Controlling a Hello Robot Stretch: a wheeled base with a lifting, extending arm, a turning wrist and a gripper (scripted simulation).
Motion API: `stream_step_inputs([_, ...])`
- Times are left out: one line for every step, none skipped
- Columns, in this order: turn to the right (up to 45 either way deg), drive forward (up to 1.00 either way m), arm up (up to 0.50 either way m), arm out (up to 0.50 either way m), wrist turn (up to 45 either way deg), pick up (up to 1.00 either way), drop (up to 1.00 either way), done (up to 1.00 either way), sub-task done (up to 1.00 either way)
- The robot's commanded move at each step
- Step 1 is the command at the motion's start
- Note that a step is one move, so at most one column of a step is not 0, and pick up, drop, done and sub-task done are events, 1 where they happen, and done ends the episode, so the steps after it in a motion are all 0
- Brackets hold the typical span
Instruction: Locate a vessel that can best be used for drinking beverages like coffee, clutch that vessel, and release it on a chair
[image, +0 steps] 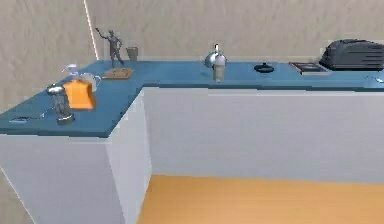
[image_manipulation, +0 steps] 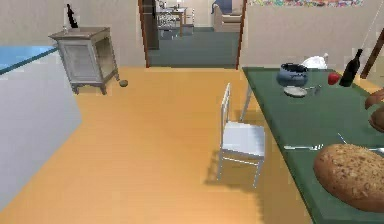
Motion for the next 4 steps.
stream_step_inputs([0.0,0.70,0.00,0.00,0.0,0.00,0.00,0.00,0.00])
stream_step_inputs([-45.0,0.00,0.00,0.00,0.0,0.00,0.00,0.00,0.00])
stream_step_inputs([-45.0,0.00,0.00,0.00,0.0,0.00,0.00,0.00,0.00])
stream_step_inputs([-42.0,0.00,0.00,0.00,0.0,0.00,0.00,0.00,0.00])
